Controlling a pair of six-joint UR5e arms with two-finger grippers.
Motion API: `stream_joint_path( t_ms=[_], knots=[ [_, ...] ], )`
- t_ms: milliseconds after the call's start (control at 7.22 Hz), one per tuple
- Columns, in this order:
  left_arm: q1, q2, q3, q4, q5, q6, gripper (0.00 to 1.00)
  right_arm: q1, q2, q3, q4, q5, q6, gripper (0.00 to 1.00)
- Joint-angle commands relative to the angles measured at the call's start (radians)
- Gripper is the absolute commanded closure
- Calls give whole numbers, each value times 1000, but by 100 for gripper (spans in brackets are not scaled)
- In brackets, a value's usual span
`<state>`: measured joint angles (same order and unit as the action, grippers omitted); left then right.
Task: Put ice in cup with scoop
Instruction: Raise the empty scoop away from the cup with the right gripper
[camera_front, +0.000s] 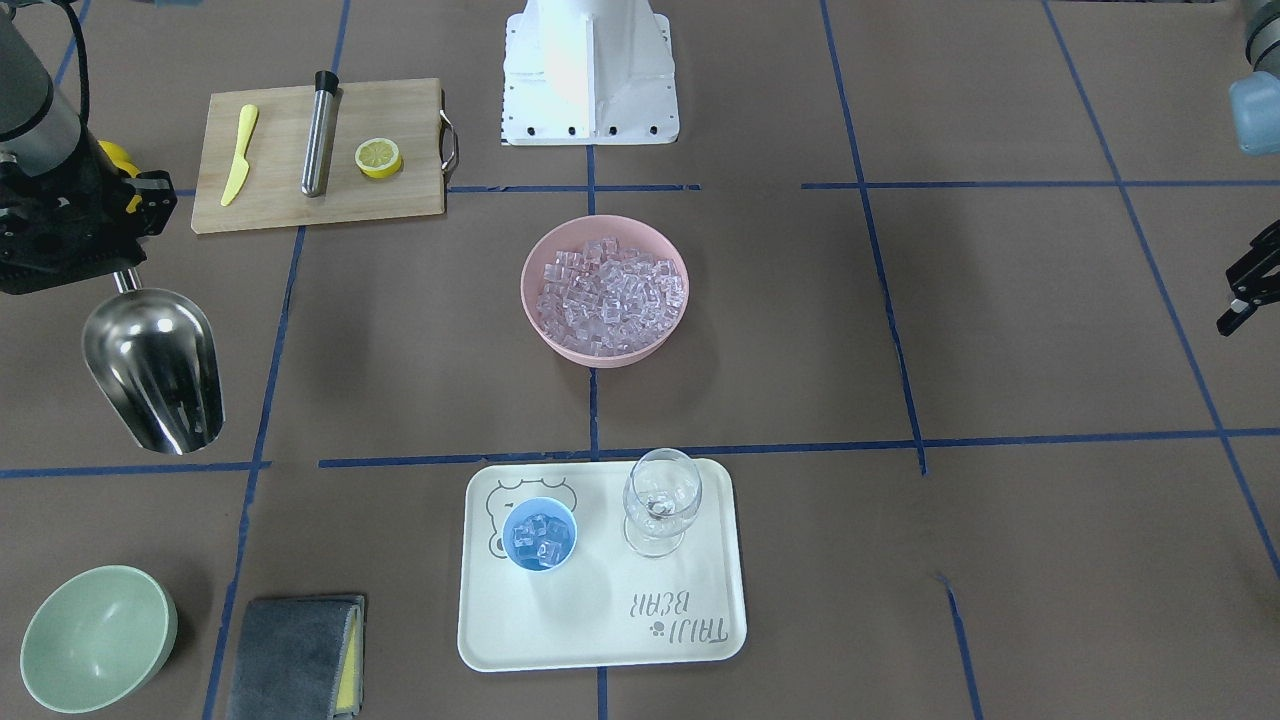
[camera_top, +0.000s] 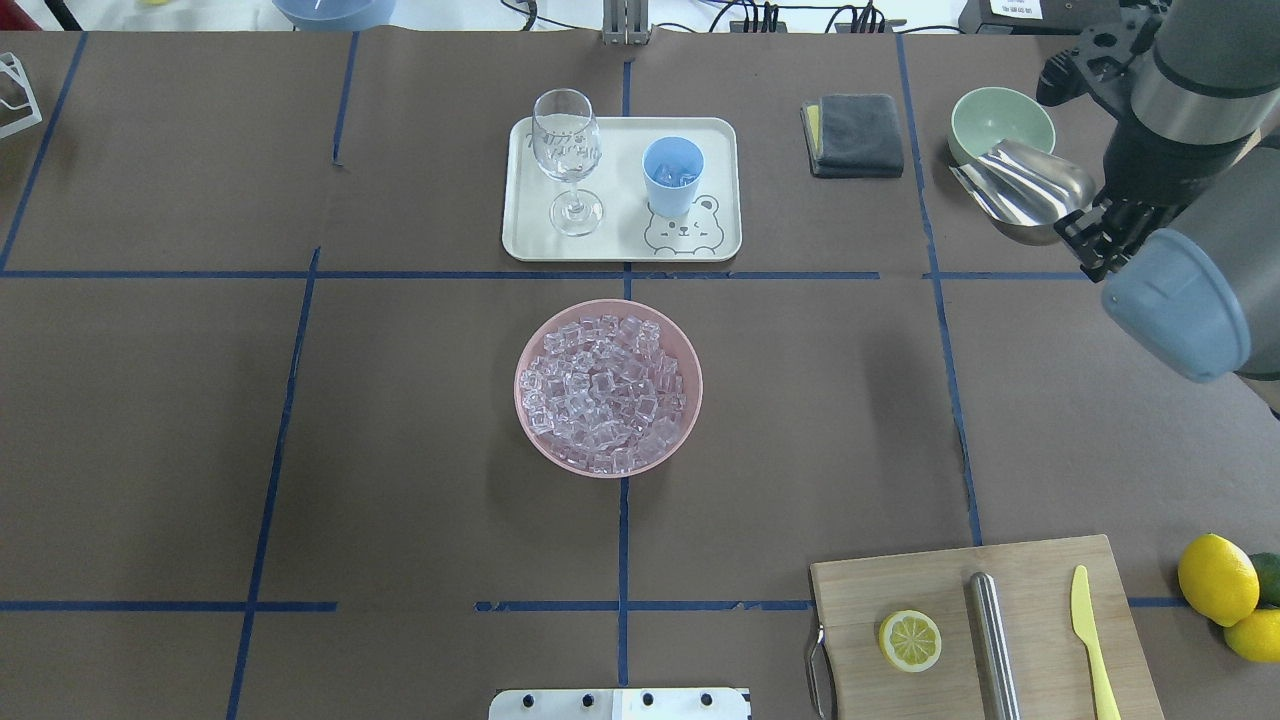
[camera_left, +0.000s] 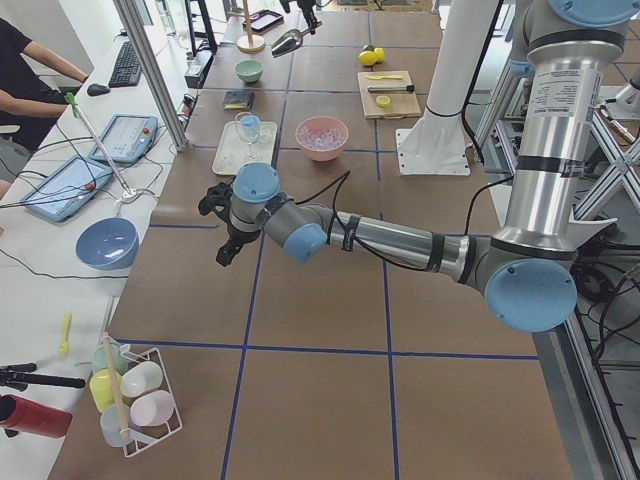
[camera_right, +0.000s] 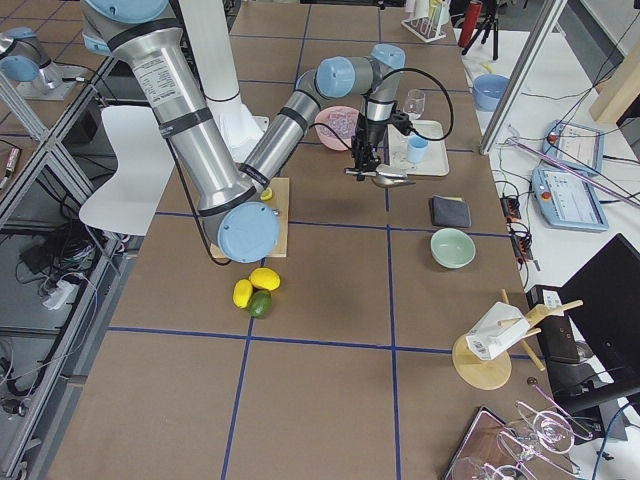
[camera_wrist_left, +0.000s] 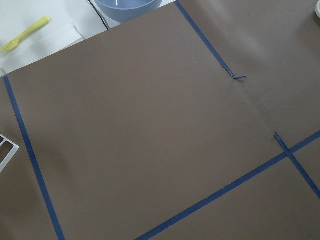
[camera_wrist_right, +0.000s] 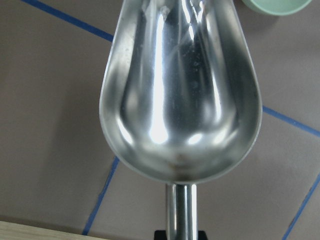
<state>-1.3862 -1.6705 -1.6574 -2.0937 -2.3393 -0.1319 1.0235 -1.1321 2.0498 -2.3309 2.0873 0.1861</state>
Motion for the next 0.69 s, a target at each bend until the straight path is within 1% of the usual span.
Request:
stream_joint_path(
  t_ms=[0,139,277,416,554],
  knots=[
    [-1,-3,-1,4,0,-1,0,1,-50,4,-5,2,52,100],
    [-1,-2,-1,4,0,-2,0,1,-107,35,-1,19,84,100],
    [-1,-3,-2,4,0,-2,0,1,-201,82,46,67,135,100],
    [-2,-3,-4,4,2,-2,0,1,-294,120,144,80,207,100],
    [-7,-3,-10,6,0,-2,0,0,-376,121,288,85,279,100]
  ],
)
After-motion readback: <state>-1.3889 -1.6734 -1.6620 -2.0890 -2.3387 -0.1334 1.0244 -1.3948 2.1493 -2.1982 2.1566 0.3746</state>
